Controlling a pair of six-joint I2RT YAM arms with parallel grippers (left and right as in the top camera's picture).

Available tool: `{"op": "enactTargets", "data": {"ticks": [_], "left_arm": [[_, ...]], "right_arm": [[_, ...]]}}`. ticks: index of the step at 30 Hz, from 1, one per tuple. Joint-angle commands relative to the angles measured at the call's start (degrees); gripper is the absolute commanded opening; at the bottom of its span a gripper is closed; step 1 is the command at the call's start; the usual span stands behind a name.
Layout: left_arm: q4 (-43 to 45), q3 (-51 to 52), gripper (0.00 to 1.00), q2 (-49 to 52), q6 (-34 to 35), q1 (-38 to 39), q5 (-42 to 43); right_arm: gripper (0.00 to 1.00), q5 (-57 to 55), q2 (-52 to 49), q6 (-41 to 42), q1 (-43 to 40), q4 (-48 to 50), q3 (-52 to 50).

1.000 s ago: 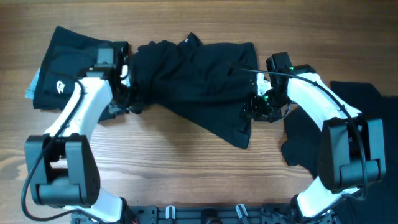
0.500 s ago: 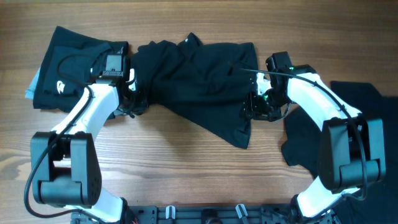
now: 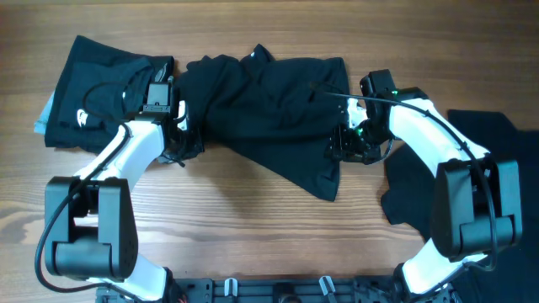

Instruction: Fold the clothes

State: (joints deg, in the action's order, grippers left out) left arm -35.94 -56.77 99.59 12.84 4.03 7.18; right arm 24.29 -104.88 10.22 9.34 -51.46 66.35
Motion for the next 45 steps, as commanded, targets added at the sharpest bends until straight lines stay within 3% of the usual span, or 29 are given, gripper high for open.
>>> {"op": "enactTargets", "data": {"ticks": [1, 8, 11, 17, 20, 25, 27, 29, 31, 39, 45], "left_arm": [[-3.6, -3.8, 0.04, -2.2, 1.8, 0.1, 0.3], [-10.2, -10.0, 0.04, -11.3, 2.0, -3.0, -4.5], [-11.1, -10.0, 0.04, -12.7, 2.0, -3.6, -5.0], [-11.5, -10.0, 0.04, -12.8, 2.0, -3.6, -5.4], [-11.5, -10.0, 0.04, -12.8, 2.0, -3.6, -5.4], [-11.5, -10.0, 0.04, -12.8, 2.0, -3.6, -5.4], [-11.5, -10.0, 0.04, -12.8, 2.0, -3.6, -5.4], [-11.5, -10.0, 0.04, -12.8, 2.0, -3.6, -5.4], [-11.5, -10.0, 0.04, -12.8, 2.0, -3.6, -5.4], [-12.5, -13.1, 0.04, -14.8, 1.3, -3.6, -5.4], [-19.3, -23.8, 0.04, -22.1, 0.8, -3.6, -5.4]], "right_arm": [[0.57, 0.8, -0.7, 0.4, -0.1, 0.0, -0.2], [0.57, 0.8, -0.7, 0.2, -0.1, -1.7, -0.2], [0.57, 4.1, -0.7, -4.6, 0.3, -2.6, -0.3], [0.57, 0.2, -0.7, -0.4, 0.8, -5.0, -1.6], [0.57, 8.0, -0.7, -6.3, 1.9, -1.9, -5.2], [0.58, 9.2, -0.7, -3.0, 4.0, 5.3, -8.0], [0.47, 10.3, -0.7, -2.9, 4.4, 6.3, -8.0], [0.18, 8.3, -0.6, -2.6, 4.2, 5.3, -7.8], [0.04, 6.6, 0.1, -2.6, 3.3, 3.8, -7.3], [0.04, 5.3, 15.0, -0.9, -5.9, 2.2, -2.3], [0.04, 5.2, 26.1, -0.3, -13.1, -7.5, 13.5]]}}
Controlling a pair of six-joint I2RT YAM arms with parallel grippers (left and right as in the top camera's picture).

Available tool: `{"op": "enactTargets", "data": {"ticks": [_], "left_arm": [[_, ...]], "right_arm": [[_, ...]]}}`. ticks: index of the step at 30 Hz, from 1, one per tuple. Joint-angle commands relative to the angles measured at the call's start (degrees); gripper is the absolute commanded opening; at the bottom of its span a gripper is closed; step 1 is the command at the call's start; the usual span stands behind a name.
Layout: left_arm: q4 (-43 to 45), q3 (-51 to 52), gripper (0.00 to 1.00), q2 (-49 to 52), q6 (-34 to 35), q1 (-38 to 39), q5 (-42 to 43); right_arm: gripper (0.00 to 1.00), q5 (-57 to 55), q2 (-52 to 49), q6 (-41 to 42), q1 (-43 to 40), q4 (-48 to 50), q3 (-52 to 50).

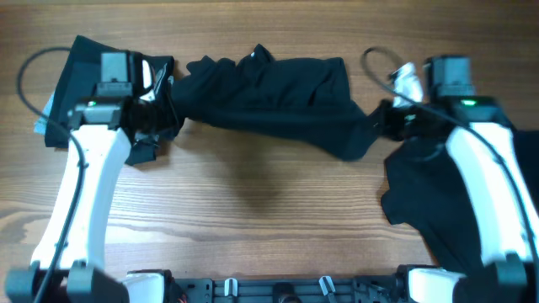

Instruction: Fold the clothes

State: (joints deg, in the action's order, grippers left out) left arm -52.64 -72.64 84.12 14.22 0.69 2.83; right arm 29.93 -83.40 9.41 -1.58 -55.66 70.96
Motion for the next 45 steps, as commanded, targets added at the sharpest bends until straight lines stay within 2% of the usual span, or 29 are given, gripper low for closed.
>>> {"op": "enactTargets", "data": {"ticks": [1, 3, 6, 11, 13, 16, 21, 24, 26, 30, 34, 38, 42, 45], "left_arm": [[-3.6, -10.1, 0.04, -8.1, -1.2, -0.3, -1.0], [-6.2, -16.1, 0.04, -12.2, -2.8, -0.3, -1.7], [-10.3, -25.9, 0.04, -18.3, -3.6, -0.3, -5.5], [-11.1, -33.6, 0.04, -26.7, -5.1, -0.3, -13.3], [-10.8, -33.6, 0.04, -28.6, -5.3, -0.3, -18.3], [-11.1, -33.6, 0.04, -27.5, -6.3, -0.3, -18.5], [-10.4, -33.6, 0.04, -17.1, -7.8, -0.3, -10.7], [-1.7, -33.7, 0.04, -7.0, -10.8, -0.2, -2.8], [9.8, -37.9, 0.04, 1.4, -11.0, -0.2, 2.4], [13.0, -52.3, 0.04, 7.3, -11.0, -0.2, 3.8], [7.5, -57.7, 0.04, 7.2, -11.1, 0.1, 3.9], [-9.6, -57.7, 0.05, 8.6, -11.0, 0.0, 2.6], [-27.3, -57.7, 0.07, 13.8, -10.8, 0.0, 0.7], [-38.5, -57.5, 0.04, 18.9, -10.2, 0.0, 0.7]], "right_arm": [[0.04, -0.4, 5.6, 0.5, -2.6, -5.7, 12.8], [0.04, -1.6, 6.3, 1.2, -2.7, -16.5, 27.3], [0.04, -8.5, 6.3, 1.6, -2.7, -26.1, 45.2], [0.04, -9.8, 6.8, 3.0, -2.7, -28.0, 59.8], [0.04, -9.8, 6.8, 2.6, -2.7, -28.0, 61.0], [0.04, -9.8, 4.8, 2.3, -2.7, -29.5, 60.9], [0.04, -8.9, -3.8, 1.2, -1.2, -30.1, 60.9], [0.04, -7.1, -10.4, 1.1, -0.8, -23.0, 60.9], [0.04, -4.7, -14.9, 1.1, -1.2, -12.0, 60.9], [0.04, -4.0, -14.8, 1.2, -3.3, -3.1, 61.1], [0.05, -6.5, -13.8, 1.0, -6.2, -5.4, 61.0], [0.06, -14.2, -15.4, -0.4, -6.2, -13.6, 60.5], [0.06, -14.4, -18.6, -0.4, -6.2, -21.9, 58.9], [0.06, -14.6, -21.7, -0.8, -5.5, -29.2, 55.1]]}}
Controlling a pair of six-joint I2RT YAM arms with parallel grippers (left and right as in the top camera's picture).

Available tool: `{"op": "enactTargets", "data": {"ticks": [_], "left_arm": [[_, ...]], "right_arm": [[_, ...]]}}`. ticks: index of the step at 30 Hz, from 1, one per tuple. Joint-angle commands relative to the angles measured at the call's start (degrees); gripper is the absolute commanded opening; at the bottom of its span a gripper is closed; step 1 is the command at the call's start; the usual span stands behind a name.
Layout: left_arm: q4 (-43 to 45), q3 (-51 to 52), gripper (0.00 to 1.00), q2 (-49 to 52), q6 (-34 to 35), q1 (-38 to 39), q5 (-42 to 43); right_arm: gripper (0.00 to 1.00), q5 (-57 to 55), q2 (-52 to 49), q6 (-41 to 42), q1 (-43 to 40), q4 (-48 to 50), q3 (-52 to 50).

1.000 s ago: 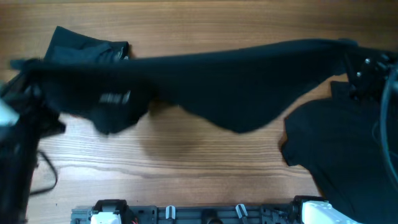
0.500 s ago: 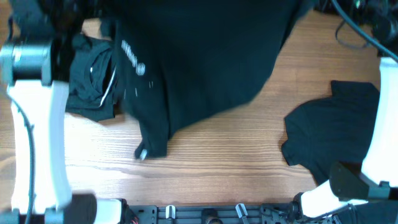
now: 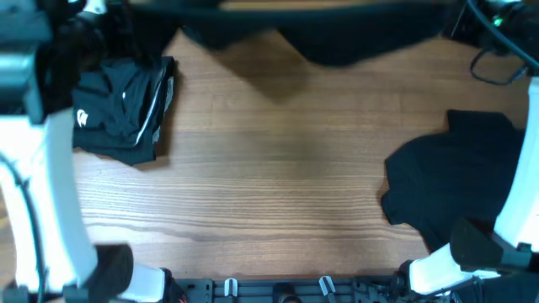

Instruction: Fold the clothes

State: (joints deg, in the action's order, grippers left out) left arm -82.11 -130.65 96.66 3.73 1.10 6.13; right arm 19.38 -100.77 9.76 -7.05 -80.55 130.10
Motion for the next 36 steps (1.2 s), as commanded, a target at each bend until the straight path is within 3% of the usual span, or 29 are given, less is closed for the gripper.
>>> {"op": "enactTargets", "data": {"ticks": [1, 7, 13, 20, 23, 27, 28, 33, 36], "left_arm": [[-11.8, 0.8, 0.04, 7.8, 1.0, -0.4, -2.6], [-14.4, 11.3, 0.04, 9.6, 4.3, -0.2, 0.7], [-13.7, 33.2, 0.04, 3.9, 6.4, -0.3, -0.5], [-5.7, 55.2, 0.04, -1.2, 9.3, -0.3, -1.9], [-5.4, 57.5, 0.08, -1.2, 12.4, -0.3, -7.2], [-3.7, 57.5, 0.25, -1.2, 12.6, -0.3, -7.3], [-2.6, 57.5, 0.25, -1.2, 12.6, -0.3, -7.3], [3.8, 57.5, 0.24, -1.2, 11.4, -0.3, -4.3], [11.7, 57.5, 0.2, -1.2, 5.9, 0.1, 7.1]], "right_arm": [[0.05, -4.0, -5.2, -2.4, 0.3, -5.9, -5.9], [0.05, -4.0, -6.4, -4.4, 4.5, -7.0, -23.9], [0.05, -4.0, -6.4, -3.5, 5.3, -5.4, -37.6], [0.2, -4.8, -6.4, -0.4, 4.9, 2.2, -54.1], [0.26, -4.8, -6.2, -0.3, 3.1, 6.7, -54.0], [0.37, -0.9, -6.3, -0.5, 0.6, 21.2, -54.0], [0.43, -0.9, -6.3, 1.7, 0.7, 26.2, -54.0], [0.44, -0.7, -8.3, 5.4, 1.8, 35.7, -54.0], [0.46, -1.4, -10.9, 5.4, 1.8, 41.0, -54.0]]}}
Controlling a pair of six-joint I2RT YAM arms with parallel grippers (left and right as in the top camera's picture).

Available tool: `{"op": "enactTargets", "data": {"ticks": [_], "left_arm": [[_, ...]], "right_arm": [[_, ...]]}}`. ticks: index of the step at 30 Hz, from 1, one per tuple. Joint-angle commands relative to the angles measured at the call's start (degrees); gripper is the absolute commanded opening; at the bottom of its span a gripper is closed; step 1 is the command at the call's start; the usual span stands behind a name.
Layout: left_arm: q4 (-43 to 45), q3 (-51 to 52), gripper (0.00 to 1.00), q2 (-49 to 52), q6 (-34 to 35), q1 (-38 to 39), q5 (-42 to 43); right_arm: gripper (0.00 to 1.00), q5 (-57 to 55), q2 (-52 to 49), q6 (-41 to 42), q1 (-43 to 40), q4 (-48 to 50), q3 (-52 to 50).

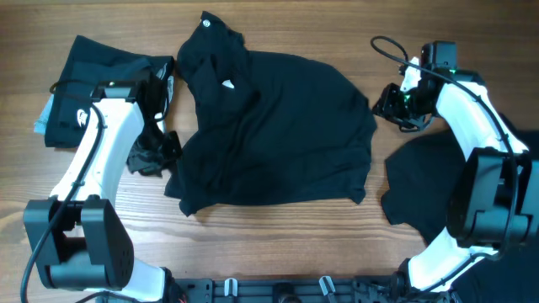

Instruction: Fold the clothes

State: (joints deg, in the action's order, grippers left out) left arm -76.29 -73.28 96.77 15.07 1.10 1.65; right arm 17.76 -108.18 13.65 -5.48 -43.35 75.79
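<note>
A black shirt (269,126) lies spread out on the middle of the table, its collar and white label (227,82) toward the far left. My left gripper (153,154) sits low at the shirt's near-left edge, its jaws apart and holding nothing. Just off the shirt's right edge is my right gripper (389,105), also open and clear of the cloth.
A pile of folded black clothes (93,101) with white marks lies at the far left, behind the left arm. Another black garment (446,189) lies crumpled at the right, under the right arm. Bare wood table (278,244) runs along the front.
The shirt was held up high at the far edge between both raised grippers. Now it lies spread flat on the table, and both grippers are down beside it and off the cloth.
At first both grippers were down at the ends of a bunched black shirt. Then they stood wider apart with the shirt stretched between them. After that they held it high at the back, and now it lies spread out and released.
</note>
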Motion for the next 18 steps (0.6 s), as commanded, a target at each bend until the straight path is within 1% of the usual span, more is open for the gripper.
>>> {"op": "enactTargets", "data": {"ticks": [1, 2, 4, 6, 9, 12, 15, 18], "left_arm": [[8.3, 0.2, 0.2, -1.3, -7.5, 0.6, 14.9], [11.4, 0.2, 0.2, -1.2, -8.8, 1.9, 17.2], [14.0, 0.2, 0.2, -1.0, -8.7, 4.2, 17.2], [15.3, 0.2, 0.19, -0.9, -8.7, 6.7, 16.9], [16.5, 0.7, 0.19, -0.3, -8.7, 9.3, 15.0], [19.7, 4.1, 0.19, 0.3, -8.1, 10.9, 13.6], [24.1, 9.6, 0.19, 0.9, -6.7, 11.0, 13.3], [26.6, 13.6, 0.19, 0.9, -6.7, 11.0, 13.0]], "right_arm": [[0.45, 0.2, -4.6, 1.4, 0.3, 6.5, 0.3], [0.45, 0.2, -5.9, 1.3, 0.3, 9.0, 0.3], [0.43, 0.3, -7.9, 1.5, 0.3, 11.6, 0.3], [0.39, 2.6, -9.7, 1.3, 0.3, 14.1, 0.3], [0.39, 4.9, -11.0, 1.4, 0.3, 16.5, 0.3], [0.38, 7.6, -11.0, 1.3, 1.0, 17.2, 0.3], [0.38, 6.6, -11.1, 1.4, 2.1, 17.7, 0.3], [0.29, 3.8, -11.7, 1.5, 2.4, 18.2, 0.3]]}}
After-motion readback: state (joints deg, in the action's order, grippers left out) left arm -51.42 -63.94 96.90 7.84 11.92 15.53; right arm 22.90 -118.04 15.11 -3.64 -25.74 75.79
